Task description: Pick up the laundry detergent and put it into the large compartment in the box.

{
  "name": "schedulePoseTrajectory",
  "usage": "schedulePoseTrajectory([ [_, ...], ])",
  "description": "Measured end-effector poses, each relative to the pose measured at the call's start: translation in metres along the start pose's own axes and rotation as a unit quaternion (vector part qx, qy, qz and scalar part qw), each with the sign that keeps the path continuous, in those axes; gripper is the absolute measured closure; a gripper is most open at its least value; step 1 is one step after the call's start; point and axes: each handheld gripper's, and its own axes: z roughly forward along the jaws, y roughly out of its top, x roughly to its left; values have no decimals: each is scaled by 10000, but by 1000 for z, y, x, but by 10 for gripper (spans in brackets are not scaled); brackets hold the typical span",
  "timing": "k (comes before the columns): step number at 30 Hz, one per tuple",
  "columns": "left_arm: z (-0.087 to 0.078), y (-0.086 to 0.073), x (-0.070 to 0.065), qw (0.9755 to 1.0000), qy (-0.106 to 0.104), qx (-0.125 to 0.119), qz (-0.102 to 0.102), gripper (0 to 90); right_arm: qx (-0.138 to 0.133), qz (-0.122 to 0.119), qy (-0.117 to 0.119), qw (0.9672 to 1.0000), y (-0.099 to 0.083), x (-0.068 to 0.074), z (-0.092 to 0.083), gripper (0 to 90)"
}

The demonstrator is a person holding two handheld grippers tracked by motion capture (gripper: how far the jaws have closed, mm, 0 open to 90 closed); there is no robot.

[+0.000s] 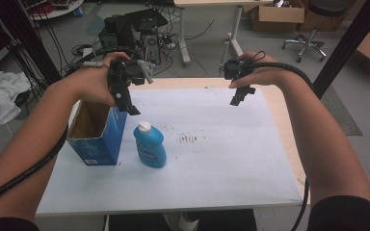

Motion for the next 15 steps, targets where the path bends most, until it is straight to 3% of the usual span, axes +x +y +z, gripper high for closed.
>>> schedulePoseTrajectory([
  [15, 3, 1, -29, 9978, -204, -159, 612, 3, 70, -25, -11, 10000, 2, 7, 2, 157],
])
